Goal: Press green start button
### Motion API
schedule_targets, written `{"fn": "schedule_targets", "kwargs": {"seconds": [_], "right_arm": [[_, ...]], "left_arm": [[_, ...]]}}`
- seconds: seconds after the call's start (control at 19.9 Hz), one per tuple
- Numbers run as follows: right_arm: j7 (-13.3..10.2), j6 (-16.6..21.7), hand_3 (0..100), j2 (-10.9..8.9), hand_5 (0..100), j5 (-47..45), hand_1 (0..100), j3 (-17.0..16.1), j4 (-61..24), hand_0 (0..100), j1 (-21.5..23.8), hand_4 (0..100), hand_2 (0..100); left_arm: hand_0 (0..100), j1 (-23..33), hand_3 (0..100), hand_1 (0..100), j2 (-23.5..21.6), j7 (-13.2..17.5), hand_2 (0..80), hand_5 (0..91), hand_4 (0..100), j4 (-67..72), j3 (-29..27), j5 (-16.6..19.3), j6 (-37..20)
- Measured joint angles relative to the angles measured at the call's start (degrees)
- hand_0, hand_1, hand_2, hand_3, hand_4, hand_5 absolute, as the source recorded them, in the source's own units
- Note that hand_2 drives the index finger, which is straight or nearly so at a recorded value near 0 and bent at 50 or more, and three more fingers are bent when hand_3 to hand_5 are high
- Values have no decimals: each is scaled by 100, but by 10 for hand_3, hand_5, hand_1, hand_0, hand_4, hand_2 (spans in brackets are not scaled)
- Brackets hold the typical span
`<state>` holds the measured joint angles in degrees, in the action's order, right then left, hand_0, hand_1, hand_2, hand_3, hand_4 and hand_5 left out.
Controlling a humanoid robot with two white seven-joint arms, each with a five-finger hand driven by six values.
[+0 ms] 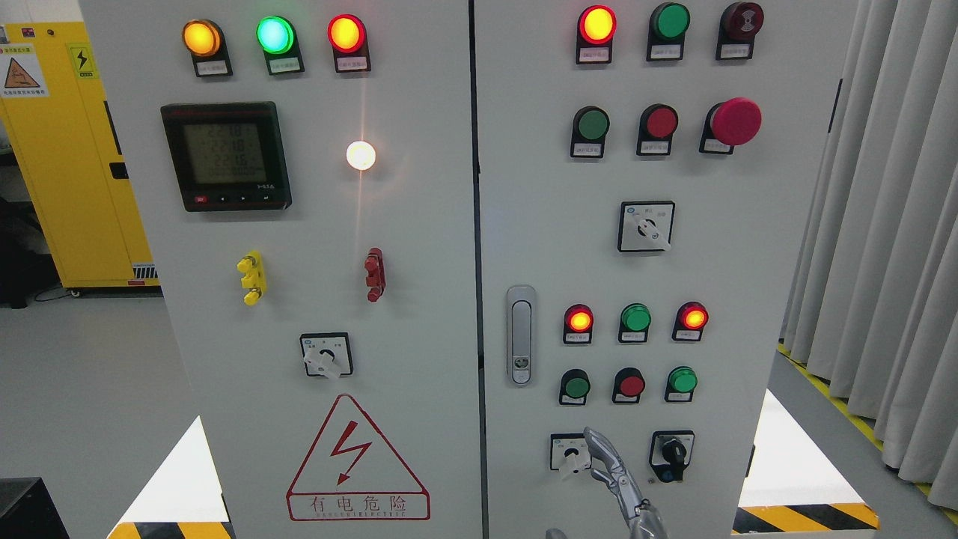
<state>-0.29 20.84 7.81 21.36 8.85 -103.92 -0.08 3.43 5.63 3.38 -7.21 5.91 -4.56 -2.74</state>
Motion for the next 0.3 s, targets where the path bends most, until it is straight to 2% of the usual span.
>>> {"fn": "schedule_targets", "kwargs": {"seconds": [0.3], "right_arm": [[-35, -24, 0, 7, 0, -136, 599, 46, 65, 297, 6, 0, 0]], "left_arm": [[120, 0, 0, 556, 0, 1, 0, 0, 0, 0, 1, 0, 0]]}}
